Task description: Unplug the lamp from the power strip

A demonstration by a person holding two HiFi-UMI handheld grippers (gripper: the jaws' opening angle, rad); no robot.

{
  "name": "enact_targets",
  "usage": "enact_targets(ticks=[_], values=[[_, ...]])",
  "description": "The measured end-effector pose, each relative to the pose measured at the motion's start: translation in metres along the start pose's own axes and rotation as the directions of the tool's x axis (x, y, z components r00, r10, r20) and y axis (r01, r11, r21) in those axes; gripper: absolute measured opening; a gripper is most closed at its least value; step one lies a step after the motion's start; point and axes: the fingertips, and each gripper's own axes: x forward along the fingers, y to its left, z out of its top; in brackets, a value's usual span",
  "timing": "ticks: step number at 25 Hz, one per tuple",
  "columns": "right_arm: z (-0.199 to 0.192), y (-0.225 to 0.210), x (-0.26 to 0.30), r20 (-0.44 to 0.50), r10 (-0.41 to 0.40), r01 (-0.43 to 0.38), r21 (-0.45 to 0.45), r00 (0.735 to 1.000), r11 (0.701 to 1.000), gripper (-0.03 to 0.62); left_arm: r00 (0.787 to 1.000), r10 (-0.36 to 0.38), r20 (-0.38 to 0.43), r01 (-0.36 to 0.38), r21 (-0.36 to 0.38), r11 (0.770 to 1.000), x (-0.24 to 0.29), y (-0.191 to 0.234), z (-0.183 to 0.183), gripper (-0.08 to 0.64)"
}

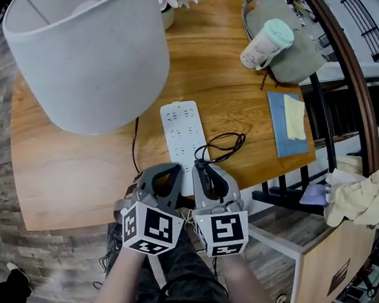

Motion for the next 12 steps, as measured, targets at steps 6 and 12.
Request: enact_targets(ticks=[6,12], values=[[0.0,-0.008,-0.001,0.026,0.075,-0.079,0.21,0.997,0.974,0.069,1.0,0.004,0.003,-0.004,-0.007,1.0,0.0,0.0,0.0,-0.005],[-0.001,-0.017,-0.002,0.042,0.106,-0.114,0.399,0.994,0.91,0.069,1.0,0.014,-0.003,-0.014,-0.007,1.0,0.001,0.001,0.0,-0.005]])
